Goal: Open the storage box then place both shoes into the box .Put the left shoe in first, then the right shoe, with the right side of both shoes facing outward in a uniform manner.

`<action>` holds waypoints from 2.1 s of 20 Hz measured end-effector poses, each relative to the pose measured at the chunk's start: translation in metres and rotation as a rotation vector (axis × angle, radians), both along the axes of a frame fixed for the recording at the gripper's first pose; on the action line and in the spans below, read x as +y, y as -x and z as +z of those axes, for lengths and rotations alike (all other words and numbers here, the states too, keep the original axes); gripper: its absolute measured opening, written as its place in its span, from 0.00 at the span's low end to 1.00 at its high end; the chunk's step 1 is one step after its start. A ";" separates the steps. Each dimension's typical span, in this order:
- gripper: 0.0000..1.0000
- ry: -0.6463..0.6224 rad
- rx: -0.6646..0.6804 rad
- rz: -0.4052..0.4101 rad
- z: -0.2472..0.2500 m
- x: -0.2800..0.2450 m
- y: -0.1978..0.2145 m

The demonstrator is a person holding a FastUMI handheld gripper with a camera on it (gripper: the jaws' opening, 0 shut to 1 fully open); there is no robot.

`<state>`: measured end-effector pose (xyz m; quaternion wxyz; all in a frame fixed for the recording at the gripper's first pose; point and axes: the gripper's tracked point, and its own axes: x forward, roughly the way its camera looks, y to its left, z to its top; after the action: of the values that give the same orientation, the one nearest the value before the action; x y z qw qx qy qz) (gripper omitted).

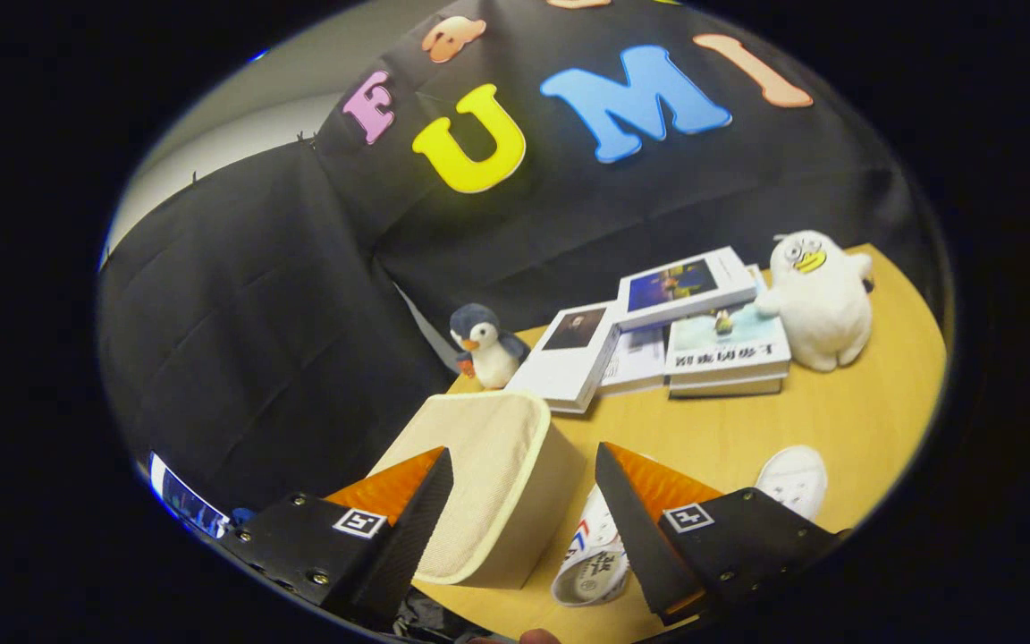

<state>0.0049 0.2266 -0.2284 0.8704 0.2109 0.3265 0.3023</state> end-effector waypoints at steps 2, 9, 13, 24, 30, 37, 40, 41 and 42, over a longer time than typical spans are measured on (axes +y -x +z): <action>0.97 -0.056 0.081 0.050 -0.015 0.020 0.009; 0.96 -0.194 0.302 0.080 -0.052 0.044 0.020; 0.96 -0.219 0.386 0.095 -0.063 0.054 0.024; 0.31 -0.245 0.367 0.114 -0.032 0.062 0.015; 0.14 -0.317 0.333 0.168 0.019 0.077 0.015; 0.14 -0.361 0.206 0.302 0.096 0.137 0.013; 0.15 -0.384 0.184 0.356 0.120 0.182 0.013; 0.15 -0.386 0.176 0.371 0.126 0.196 0.014; 0.16 -0.386 0.168 0.386 0.131 0.213 0.015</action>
<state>-0.0096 0.4395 -0.0971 0.7104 0.3308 0.3680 0.5004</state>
